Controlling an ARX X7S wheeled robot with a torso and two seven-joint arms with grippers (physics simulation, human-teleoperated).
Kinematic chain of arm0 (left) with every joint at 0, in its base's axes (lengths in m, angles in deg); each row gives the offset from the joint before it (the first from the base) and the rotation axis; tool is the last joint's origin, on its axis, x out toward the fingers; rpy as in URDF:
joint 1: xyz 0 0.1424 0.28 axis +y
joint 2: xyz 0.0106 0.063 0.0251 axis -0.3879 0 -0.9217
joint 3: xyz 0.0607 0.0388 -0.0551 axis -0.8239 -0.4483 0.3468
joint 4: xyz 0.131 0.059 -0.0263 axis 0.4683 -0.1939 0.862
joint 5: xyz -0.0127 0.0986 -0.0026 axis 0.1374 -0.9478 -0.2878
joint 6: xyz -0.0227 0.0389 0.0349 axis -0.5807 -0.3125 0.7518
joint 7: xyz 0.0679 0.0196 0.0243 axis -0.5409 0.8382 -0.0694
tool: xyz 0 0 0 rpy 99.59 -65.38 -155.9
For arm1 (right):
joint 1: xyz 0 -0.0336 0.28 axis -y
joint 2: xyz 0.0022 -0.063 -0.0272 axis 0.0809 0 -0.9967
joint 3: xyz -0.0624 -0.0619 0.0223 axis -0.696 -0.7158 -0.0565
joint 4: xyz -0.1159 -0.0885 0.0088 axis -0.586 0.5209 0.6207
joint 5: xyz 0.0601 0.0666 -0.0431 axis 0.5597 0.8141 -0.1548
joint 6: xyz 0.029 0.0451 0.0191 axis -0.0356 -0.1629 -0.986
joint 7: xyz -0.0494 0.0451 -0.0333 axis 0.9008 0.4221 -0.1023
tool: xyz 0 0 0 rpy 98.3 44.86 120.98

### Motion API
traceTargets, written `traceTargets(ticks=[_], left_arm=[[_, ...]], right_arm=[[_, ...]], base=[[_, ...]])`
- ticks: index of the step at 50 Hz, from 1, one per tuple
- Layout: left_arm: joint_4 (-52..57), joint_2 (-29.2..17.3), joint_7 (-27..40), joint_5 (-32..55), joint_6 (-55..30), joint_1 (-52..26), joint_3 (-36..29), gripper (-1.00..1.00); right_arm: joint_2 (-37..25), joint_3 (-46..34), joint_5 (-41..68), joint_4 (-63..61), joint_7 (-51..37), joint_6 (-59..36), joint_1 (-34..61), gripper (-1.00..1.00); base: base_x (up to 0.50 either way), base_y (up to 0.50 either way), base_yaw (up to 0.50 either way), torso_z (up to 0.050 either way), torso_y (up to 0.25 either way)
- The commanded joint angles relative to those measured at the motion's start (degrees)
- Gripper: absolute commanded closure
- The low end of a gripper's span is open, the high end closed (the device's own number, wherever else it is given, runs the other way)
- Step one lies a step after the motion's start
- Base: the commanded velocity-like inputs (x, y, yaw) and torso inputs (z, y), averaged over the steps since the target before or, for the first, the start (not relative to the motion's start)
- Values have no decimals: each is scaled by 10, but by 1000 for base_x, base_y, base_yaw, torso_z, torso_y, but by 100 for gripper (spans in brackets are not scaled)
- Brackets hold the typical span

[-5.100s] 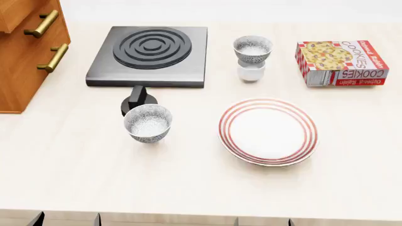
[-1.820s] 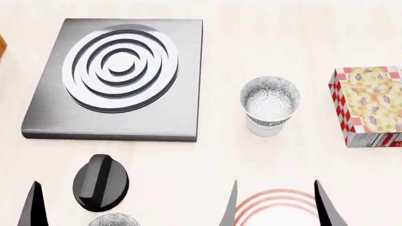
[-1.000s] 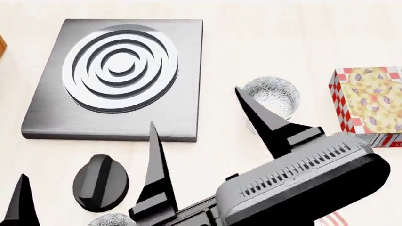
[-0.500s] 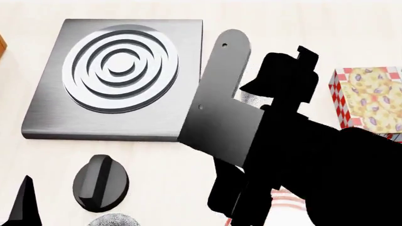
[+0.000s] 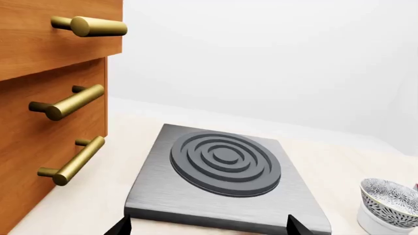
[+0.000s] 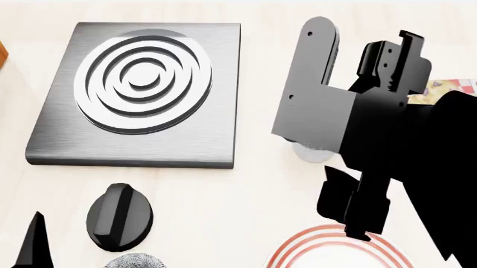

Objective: Pick the akita bowl on the ramekin and place it on the plate.

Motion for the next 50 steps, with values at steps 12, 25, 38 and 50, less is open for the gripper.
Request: traceTargets(ticks=[12, 25, 38, 50], left_arm=[[-3, -3, 3, -1, 8, 3, -6, -100], [-11, -5, 8, 3, 5, -4, -6, -100], [-12, -9, 10, 10, 4, -4, -5, -100], [-12, -10, 10, 10, 8, 0, -10, -100]], right_arm=[[33, -63, -89, 99, 9, 98, -41, -100], [69, -66, -106, 168, 10, 149, -69, -100], [107, -52, -85, 218, 13, 168, -102, -100], [139, -53, -102, 288, 8, 209, -126, -100]], base=[[0, 0, 0, 0, 0], [0, 0, 0, 0, 0], [0, 0, 0, 0, 0], [0, 0, 0, 0, 0]])
